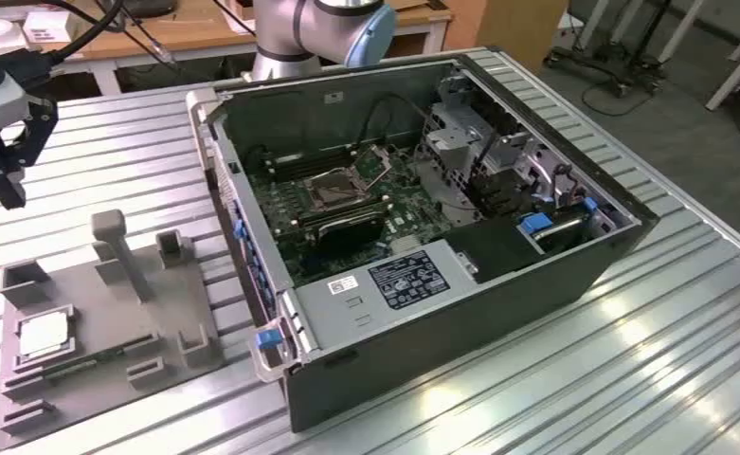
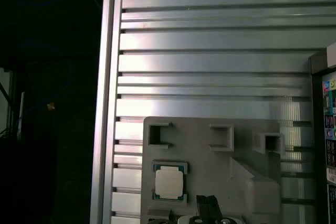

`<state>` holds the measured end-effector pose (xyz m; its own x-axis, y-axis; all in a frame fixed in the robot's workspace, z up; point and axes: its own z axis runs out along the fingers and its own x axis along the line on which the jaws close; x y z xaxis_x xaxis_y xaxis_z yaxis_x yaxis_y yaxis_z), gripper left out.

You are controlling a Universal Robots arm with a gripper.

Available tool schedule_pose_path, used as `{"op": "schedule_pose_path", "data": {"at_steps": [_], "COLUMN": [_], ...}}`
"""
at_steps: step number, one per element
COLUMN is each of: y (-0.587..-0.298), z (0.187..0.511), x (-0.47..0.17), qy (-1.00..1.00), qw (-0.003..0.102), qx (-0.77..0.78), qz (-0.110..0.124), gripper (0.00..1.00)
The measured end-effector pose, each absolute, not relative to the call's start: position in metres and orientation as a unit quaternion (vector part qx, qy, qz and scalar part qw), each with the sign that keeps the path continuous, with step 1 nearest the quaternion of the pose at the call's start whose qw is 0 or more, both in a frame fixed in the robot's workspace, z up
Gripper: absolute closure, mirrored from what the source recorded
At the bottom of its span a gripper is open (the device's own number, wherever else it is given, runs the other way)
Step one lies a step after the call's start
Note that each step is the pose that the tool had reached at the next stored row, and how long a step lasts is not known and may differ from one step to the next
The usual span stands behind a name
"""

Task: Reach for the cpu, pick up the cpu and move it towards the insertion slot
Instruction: 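Reach for the cpu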

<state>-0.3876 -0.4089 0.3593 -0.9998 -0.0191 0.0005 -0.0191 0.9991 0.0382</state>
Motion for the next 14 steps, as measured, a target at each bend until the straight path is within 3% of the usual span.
{"op": "schedule_pose_path", "data": {"at_steps": [14], "y": [-0.4116], "z": [0.3585], "x": [-0.3876], "qy": [-1.0], "qw": [0.0], "qx": [0.01], "qz": [-0.019], "gripper": [0.9]}}
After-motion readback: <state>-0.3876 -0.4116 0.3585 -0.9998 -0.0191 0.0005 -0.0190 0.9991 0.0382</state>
